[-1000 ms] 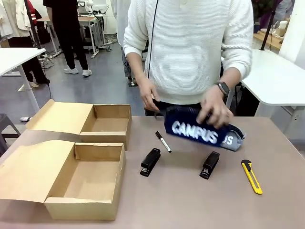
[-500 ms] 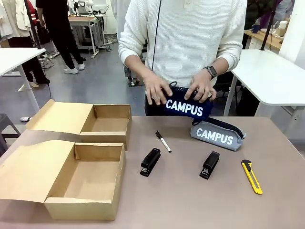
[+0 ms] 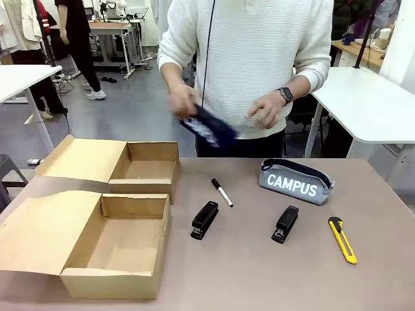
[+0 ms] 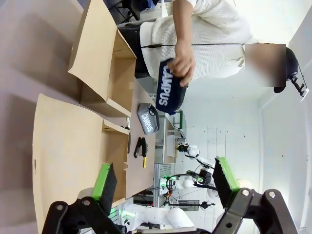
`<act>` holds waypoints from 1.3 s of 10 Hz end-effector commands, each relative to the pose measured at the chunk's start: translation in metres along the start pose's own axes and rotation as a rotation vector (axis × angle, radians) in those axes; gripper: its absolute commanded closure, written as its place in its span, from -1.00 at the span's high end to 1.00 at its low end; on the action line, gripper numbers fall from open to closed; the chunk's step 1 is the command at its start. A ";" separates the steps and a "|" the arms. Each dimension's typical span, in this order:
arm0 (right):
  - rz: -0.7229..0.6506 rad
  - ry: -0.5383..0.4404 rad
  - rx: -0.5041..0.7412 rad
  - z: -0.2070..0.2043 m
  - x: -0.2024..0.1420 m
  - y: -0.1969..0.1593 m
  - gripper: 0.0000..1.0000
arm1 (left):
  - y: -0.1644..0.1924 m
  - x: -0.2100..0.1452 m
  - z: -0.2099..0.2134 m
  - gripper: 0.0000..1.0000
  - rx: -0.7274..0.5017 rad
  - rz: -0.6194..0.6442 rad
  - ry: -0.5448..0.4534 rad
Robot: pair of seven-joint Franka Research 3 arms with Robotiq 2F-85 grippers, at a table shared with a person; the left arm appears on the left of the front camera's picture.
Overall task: Place items inside the box.
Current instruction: Pick up a Pencil pouch or Stapler and place it inside the Mailer Box closest to the robot.
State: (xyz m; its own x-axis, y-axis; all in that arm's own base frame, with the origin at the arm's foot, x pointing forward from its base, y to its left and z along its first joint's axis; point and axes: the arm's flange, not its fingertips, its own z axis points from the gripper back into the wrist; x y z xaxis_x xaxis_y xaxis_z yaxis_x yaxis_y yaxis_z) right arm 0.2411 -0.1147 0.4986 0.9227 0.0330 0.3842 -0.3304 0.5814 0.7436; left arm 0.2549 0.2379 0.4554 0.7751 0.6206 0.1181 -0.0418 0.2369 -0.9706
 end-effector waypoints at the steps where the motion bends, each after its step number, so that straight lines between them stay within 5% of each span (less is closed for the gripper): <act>1: -0.062 0.043 -0.084 -0.065 0.013 0.034 1.00 | -0.001 0.000 0.001 1.00 -0.016 -0.022 -0.001; 4: 0.173 0.346 -0.203 -0.203 0.030 0.093 1.00 | -0.001 0.000 0.001 1.00 -0.016 -0.022 -0.001; 6: 0.039 0.242 -0.329 -0.284 0.022 0.117 1.00 | -0.001 0.000 0.001 1.00 -0.016 -0.022 -0.001; 7: 0.088 0.171 -0.369 -0.286 0.021 0.112 1.00 | -0.001 0.000 0.001 1.00 -0.016 -0.022 -0.001; 8: 0.119 0.349 -0.237 -0.252 0.044 0.126 1.00 | -0.001 0.000 0.001 1.00 -0.016 -0.022 -0.001; 10: 0.119 0.349 -0.237 -0.252 0.044 0.126 1.00 | -0.001 0.000 0.001 1.00 -0.016 -0.022 -0.001; 13: -0.054 0.368 -0.374 -0.352 0.050 0.175 1.00 | -0.001 0.000 0.001 1.00 -0.016 -0.022 -0.001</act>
State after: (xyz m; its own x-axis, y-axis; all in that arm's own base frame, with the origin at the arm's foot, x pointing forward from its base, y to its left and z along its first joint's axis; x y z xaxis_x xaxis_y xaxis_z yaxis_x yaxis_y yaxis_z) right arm 0.2875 0.2240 0.4553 0.9378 0.3021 0.1712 -0.3468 0.7914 0.5034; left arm 0.2548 0.2379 0.4559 0.7747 0.6209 0.1196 -0.0413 0.2384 -0.9703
